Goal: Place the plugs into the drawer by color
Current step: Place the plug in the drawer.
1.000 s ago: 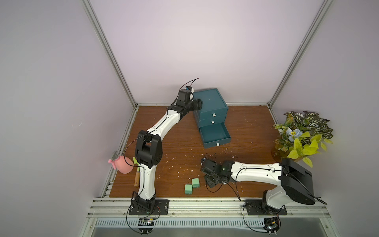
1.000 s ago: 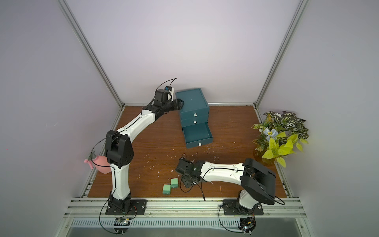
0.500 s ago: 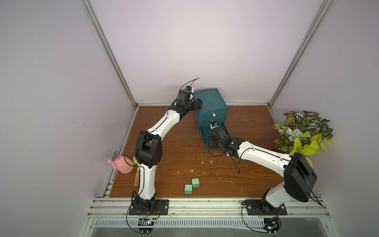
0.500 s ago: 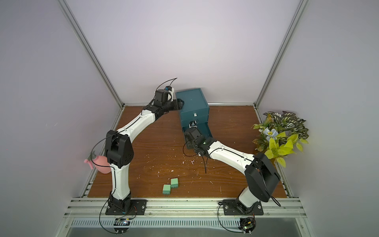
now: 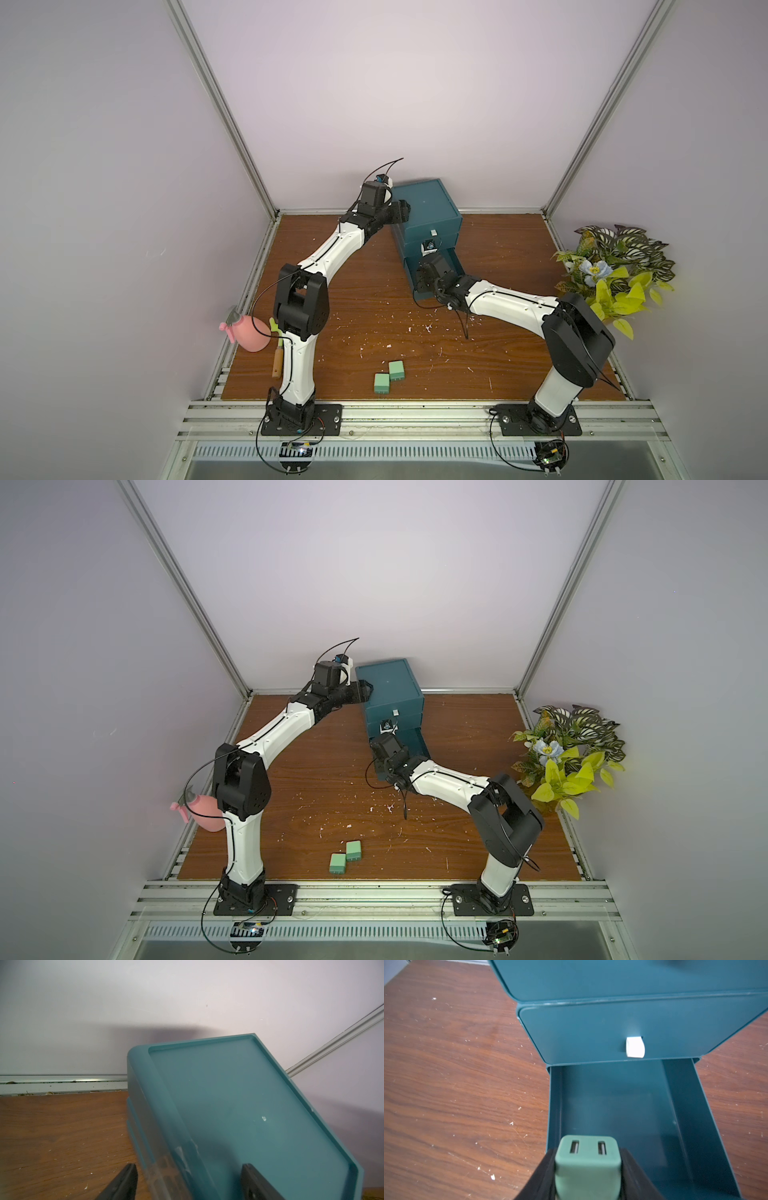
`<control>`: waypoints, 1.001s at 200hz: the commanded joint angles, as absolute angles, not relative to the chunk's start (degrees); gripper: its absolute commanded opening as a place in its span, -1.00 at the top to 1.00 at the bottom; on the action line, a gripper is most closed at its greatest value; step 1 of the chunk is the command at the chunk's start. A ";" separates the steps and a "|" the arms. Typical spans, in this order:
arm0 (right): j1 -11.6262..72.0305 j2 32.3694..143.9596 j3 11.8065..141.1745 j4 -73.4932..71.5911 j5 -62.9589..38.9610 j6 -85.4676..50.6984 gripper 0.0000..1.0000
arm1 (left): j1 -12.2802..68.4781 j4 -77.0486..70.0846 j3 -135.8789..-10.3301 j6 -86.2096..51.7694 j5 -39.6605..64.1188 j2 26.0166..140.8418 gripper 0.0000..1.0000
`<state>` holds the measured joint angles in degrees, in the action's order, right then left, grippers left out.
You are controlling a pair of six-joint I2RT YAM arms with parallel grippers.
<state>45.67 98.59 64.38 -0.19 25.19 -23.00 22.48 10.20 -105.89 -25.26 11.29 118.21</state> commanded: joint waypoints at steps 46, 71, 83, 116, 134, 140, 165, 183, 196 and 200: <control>45.20 99.99 63.64 -5.73 22.91 -25.02 0.30 | 22.94 14.83 -105.19 -24.53 12.31 119.88 -0.48; 44.79 100.85 63.37 -6.47 21.22 -25.82 0.31 | 22.94 14.60 -105.25 -24.72 12.55 120.01 -0.48; 44.48 101.20 63.36 -6.67 20.21 -26.08 0.31 | 22.94 14.59 -105.34 -24.86 12.66 120.12 -0.48; 43.87 102.03 63.46 -6.31 17.04 -26.63 0.30 | 22.94 15.35 -106.31 -24.54 12.67 120.54 -0.48; 43.77 102.47 63.46 -6.15 15.45 -26.30 0.28 | 22.94 15.36 -106.44 -24.53 12.56 120.59 -0.48; 43.71 102.57 63.46 -6.15 15.15 -26.13 0.27 | 22.94 15.38 -106.50 -24.52 12.57 120.59 -0.48; 43.42 102.83 63.55 -6.17 14.02 -25.76 0.23 | 22.94 15.38 -106.66 -24.52 12.66 120.81 -0.48; 43.07 102.99 63.55 -6.29 12.91 -25.49 0.20 | 22.94 15.37 -106.61 -24.52 12.57 120.85 -0.48; 42.81 103.27 63.72 -6.32 12.12 -25.44 0.19 | 22.94 15.51 -106.62 -24.39 12.41 120.85 -0.49; 42.72 103.35 63.72 -6.32 11.78 -25.49 0.19 | 22.94 15.55 -106.62 -24.41 12.38 120.85 -0.48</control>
<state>43.29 102.63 63.29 -4.60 14.28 -25.74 22.48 10.46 -106.21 -25.30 11.51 118.39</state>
